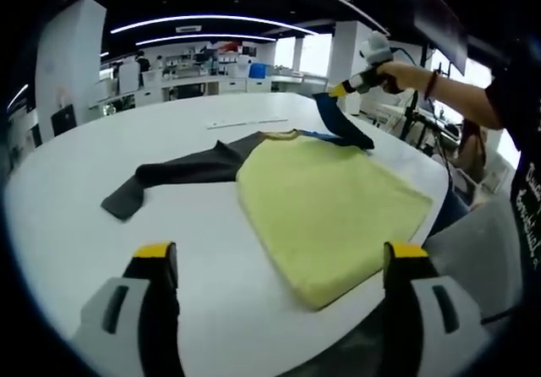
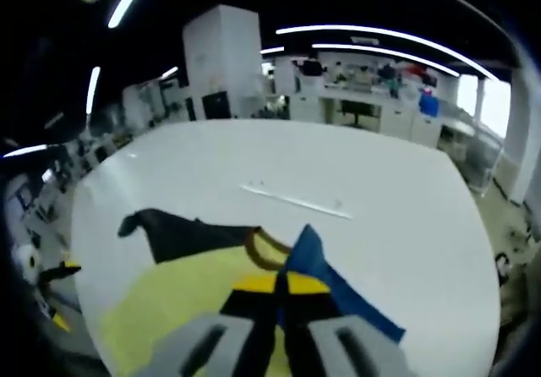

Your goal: Fold the garment on the visible template until the final outline fits inside the template.

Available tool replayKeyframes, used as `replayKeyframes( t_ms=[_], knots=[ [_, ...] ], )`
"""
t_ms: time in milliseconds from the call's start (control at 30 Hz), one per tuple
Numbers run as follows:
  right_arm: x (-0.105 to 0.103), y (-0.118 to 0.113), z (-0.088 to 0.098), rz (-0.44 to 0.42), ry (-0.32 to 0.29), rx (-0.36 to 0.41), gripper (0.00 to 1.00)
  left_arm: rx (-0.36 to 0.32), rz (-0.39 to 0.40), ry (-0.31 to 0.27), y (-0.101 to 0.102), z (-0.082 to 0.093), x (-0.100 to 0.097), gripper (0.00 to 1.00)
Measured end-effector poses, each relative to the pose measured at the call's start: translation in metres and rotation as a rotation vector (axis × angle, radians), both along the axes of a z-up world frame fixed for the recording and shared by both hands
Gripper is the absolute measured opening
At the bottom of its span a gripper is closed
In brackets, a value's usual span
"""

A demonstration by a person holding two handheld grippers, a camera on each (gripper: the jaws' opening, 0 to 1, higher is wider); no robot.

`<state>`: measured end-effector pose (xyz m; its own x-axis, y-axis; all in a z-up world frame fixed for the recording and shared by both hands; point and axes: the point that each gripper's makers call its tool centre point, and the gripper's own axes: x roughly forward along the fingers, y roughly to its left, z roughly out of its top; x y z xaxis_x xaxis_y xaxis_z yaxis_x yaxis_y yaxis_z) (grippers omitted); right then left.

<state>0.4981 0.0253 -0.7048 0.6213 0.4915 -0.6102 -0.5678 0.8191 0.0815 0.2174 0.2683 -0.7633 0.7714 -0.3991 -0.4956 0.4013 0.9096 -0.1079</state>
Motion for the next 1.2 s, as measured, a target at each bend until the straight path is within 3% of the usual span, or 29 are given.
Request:
replayKeyframes(
  t_ms=[600,1200],
  knots=[
    [-0.018,0.083,-0.001,0.148,-0.027,0.057,0.0,0.006,0.005,0.002,0.003,-0.001,-0.001,0.99],
    [-0.044,0.138,-0.011,0.306,-0.048,0.09,0.0,0.013,0.006,0.01,0.003,-0.004,0.0,0.99]
  ],
)
